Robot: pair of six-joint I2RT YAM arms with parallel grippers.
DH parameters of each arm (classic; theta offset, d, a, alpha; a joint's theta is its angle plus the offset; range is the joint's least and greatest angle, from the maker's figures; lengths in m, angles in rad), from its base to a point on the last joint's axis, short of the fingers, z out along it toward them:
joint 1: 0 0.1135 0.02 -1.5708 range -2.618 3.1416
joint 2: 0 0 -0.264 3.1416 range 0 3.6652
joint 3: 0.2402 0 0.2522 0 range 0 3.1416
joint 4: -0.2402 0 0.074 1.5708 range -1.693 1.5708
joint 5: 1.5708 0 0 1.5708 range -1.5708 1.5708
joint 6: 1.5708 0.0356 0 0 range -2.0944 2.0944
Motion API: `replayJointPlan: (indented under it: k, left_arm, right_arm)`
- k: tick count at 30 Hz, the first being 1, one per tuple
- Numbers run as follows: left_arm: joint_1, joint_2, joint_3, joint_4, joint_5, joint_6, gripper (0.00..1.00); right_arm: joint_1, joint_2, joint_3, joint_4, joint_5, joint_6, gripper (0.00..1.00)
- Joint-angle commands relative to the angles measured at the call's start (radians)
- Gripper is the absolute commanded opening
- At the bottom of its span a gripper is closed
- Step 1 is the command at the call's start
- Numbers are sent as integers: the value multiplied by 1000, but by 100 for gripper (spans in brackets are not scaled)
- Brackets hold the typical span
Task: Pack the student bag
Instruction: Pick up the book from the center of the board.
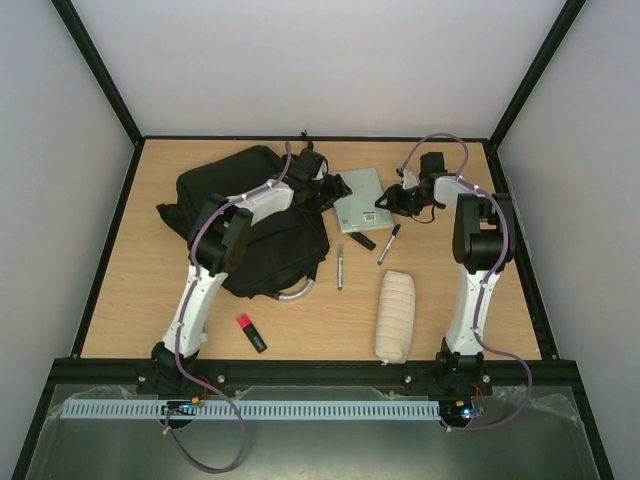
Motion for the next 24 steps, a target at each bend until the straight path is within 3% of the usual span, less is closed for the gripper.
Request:
replayJointPlan:
  k: [1, 6, 19, 24]
  left_arm:
    - [-11, 22, 24, -30, 6, -13, 76]
    - [-5, -35, 22, -135, -141, 18, 79]
    - [6, 40, 21, -23, -1, -74, 72]
    - [-1, -60, -24, -90, -151, -9, 75]
  right_arm:
    - [22, 74, -25, -126, 123, -45, 38]
    - [22, 75, -23, -127, 121, -45, 38]
    - [23, 79, -18, -135, 117, -47, 38]
    - [22, 78, -19, -140, 120, -50, 38]
